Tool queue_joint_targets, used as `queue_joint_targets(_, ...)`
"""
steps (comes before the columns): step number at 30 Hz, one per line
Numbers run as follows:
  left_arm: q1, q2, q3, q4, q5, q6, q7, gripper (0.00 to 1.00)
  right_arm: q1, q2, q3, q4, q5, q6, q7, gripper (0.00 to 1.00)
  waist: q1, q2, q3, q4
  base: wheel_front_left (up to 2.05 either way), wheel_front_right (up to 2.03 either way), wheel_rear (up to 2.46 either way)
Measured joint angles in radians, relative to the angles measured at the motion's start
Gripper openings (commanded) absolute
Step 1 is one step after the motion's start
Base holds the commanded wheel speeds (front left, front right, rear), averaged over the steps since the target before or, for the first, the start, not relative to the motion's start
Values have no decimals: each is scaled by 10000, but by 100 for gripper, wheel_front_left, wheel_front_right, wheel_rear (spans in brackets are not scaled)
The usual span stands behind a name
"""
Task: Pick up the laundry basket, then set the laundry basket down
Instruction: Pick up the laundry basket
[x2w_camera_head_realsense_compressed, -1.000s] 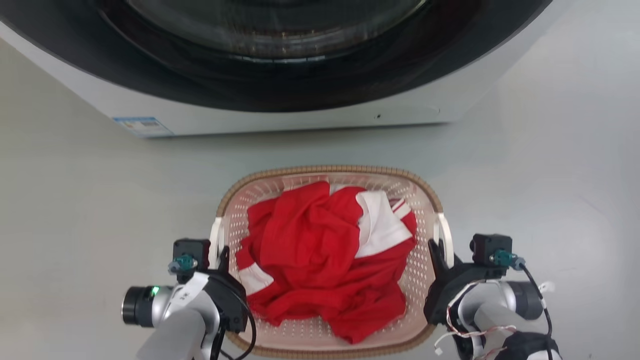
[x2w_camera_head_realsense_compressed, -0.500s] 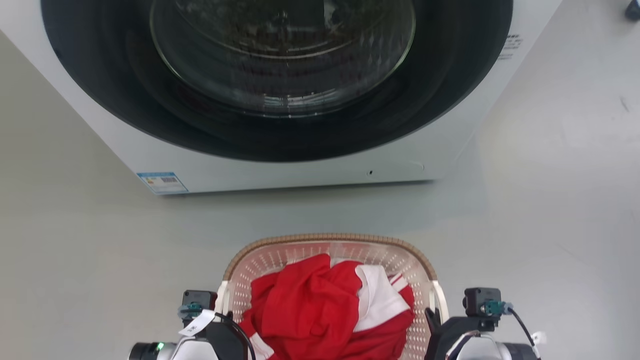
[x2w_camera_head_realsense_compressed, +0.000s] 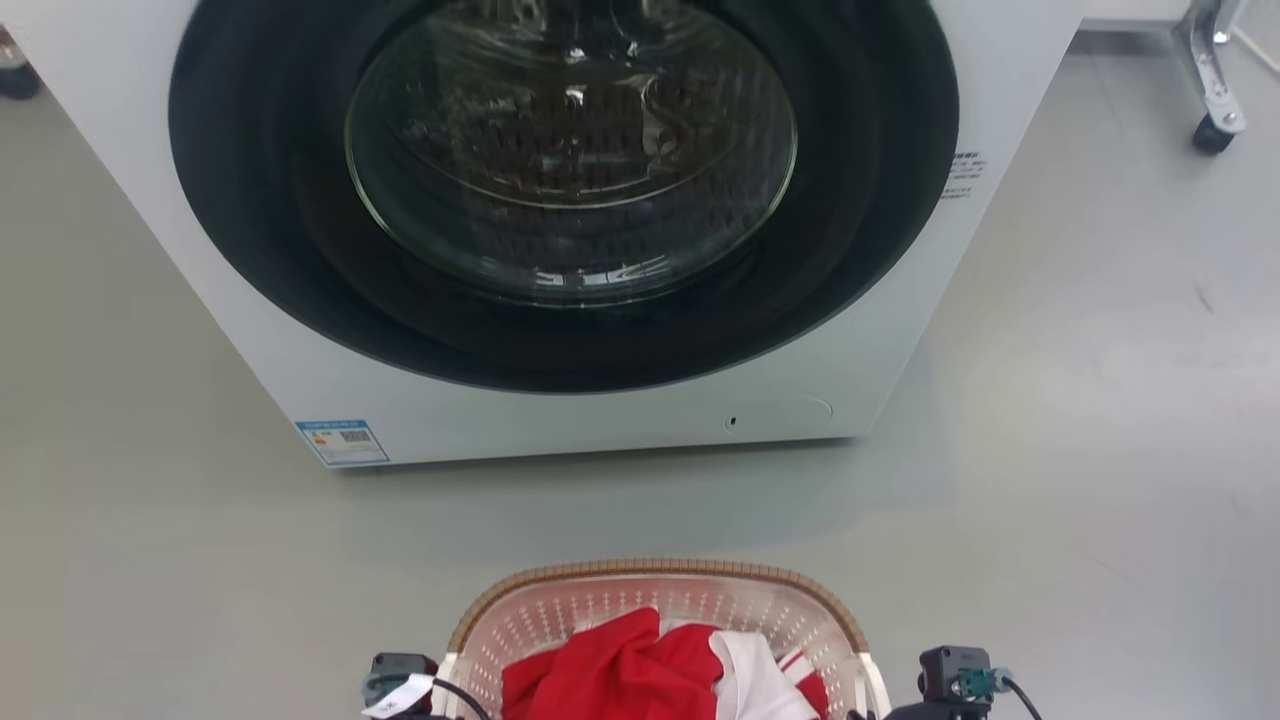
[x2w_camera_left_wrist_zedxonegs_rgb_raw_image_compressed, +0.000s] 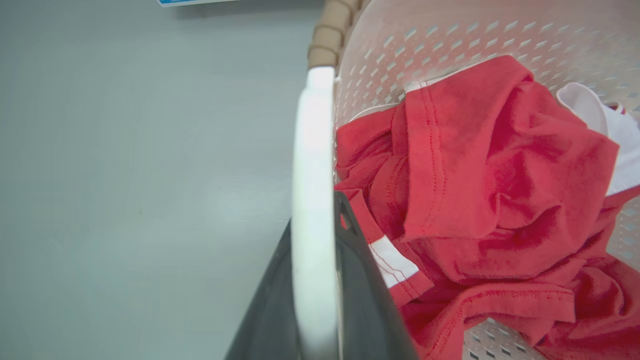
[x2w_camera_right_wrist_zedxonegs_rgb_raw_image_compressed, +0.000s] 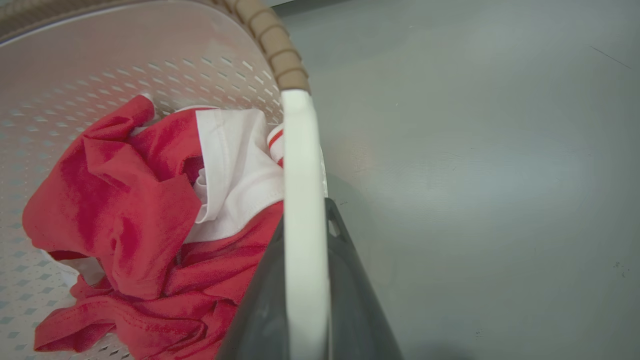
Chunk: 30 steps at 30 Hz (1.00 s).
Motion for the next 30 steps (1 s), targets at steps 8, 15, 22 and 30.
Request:
queue_joint_targets(8, 422, 40, -188, -63, -267, 0, 314, 0, 274, -6, 336, -2, 391, -77, 313, 0, 1, 0, -569, -27, 0, 0, 0)
queue_joint_targets(15, 758, 84, -357, -153, -414, 13, 550, 0, 471, -21, 589, 8, 688, -134, 608, 0, 1, 0, -944, -8, 0, 0, 0)
queue_joint_targets(22, 882, 98, -445, -163, -713, 27, 744, 0, 567, -31, 811, 6, 1016, -173, 767, 0, 1, 0, -1249, 17, 0, 0, 0)
queue_joint_targets(30, 996, 104, -483, -163, -802, 102, 830, 0, 659, -33, 999, 4, 1244, -244, 828, 0, 2, 2, -1332, 39, 0, 0, 0)
